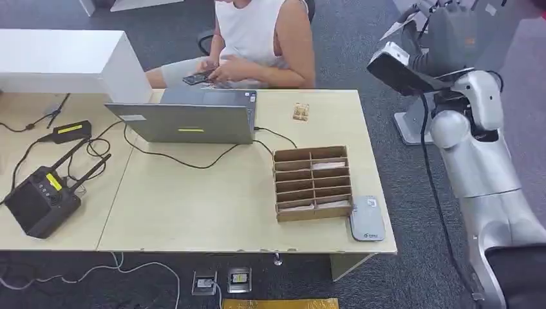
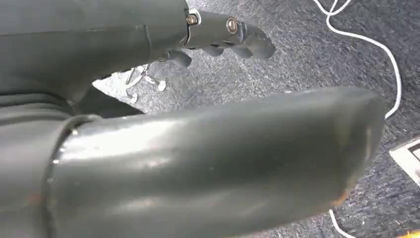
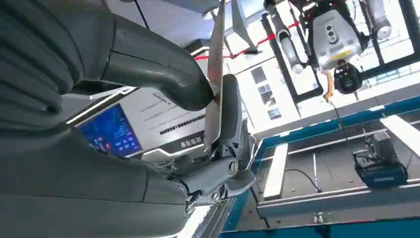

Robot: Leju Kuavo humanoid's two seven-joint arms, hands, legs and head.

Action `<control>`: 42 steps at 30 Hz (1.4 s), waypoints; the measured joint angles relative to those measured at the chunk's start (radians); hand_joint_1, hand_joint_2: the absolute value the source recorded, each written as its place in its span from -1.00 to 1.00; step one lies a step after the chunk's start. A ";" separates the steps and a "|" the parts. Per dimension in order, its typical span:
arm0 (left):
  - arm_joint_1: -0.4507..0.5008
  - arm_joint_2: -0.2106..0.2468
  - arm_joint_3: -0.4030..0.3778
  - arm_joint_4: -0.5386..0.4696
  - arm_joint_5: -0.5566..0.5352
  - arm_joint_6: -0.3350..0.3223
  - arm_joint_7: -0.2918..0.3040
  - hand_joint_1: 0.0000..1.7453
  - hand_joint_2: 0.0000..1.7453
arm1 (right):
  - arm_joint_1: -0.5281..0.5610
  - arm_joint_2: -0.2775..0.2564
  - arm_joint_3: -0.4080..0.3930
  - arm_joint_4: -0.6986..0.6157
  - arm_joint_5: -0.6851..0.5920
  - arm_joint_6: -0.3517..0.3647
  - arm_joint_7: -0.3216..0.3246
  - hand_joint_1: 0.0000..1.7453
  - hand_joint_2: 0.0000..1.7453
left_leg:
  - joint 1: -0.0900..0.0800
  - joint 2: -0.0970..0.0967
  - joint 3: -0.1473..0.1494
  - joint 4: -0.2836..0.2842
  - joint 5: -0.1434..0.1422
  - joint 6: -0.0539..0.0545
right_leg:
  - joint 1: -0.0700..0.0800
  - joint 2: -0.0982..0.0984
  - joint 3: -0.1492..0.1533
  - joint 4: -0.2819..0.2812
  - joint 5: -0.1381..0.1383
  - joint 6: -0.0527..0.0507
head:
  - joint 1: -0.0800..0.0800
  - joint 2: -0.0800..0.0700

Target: Pass the card to the sensor for recognition and then transmit it.

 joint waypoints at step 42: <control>-0.031 0.005 0.000 0.000 -0.039 -0.060 0.040 -1.00 -1.00 | -0.070 0.140 0.191 0.725 0.034 -0.086 -0.056 -1.00 1.00 | 0.001 -0.001 0.000 0.000 0.001 -0.001 | 0.001 0.000 -0.001 0.000 0.000 0.000 | 0.000 0.000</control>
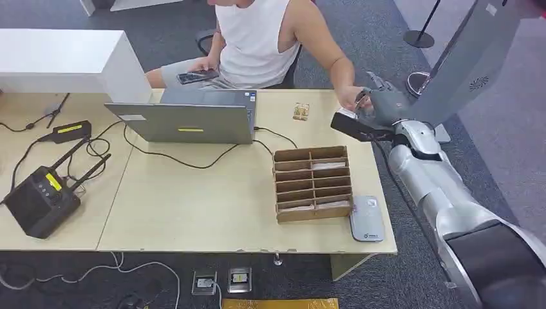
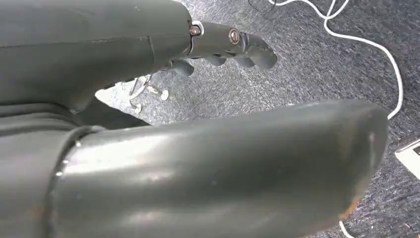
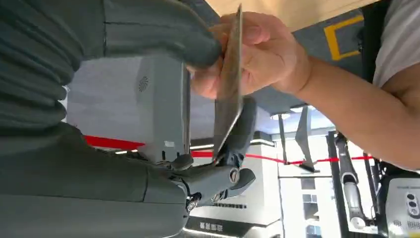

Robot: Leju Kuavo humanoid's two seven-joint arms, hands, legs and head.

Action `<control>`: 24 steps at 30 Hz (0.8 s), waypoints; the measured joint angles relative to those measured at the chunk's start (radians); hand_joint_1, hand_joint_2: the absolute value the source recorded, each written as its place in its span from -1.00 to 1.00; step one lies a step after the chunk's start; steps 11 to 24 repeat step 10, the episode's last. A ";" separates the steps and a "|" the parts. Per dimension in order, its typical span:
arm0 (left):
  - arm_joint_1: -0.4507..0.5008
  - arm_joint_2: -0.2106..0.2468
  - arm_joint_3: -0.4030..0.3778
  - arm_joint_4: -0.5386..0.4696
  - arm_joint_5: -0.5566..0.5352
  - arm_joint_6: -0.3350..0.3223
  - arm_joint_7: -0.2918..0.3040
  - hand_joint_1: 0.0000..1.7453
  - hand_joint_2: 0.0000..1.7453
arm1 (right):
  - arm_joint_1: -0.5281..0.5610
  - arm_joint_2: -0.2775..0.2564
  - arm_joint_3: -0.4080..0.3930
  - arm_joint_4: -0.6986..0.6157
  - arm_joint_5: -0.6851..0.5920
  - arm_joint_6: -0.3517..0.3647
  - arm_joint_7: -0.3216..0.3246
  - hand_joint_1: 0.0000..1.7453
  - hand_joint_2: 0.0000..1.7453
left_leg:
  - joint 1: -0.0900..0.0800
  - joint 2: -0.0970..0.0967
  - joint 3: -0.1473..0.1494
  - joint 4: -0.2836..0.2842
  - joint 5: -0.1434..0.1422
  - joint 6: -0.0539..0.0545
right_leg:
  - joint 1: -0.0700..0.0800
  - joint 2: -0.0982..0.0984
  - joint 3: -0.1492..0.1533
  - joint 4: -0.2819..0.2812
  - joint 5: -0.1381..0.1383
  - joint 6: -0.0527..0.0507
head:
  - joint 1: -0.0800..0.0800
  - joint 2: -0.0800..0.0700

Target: Pass the card to the sensor for recognition and then transmit it.

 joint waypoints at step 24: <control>0.036 0.005 0.000 0.000 0.000 0.014 0.002 -1.00 -1.00 | -0.059 -0.082 -0.049 -0.034 -0.213 -0.271 -0.082 -1.00 1.00 | -0.001 0.000 0.000 0.000 0.000 0.000 | -0.001 0.000 0.000 0.000 0.000 0.000 | 0.000 0.000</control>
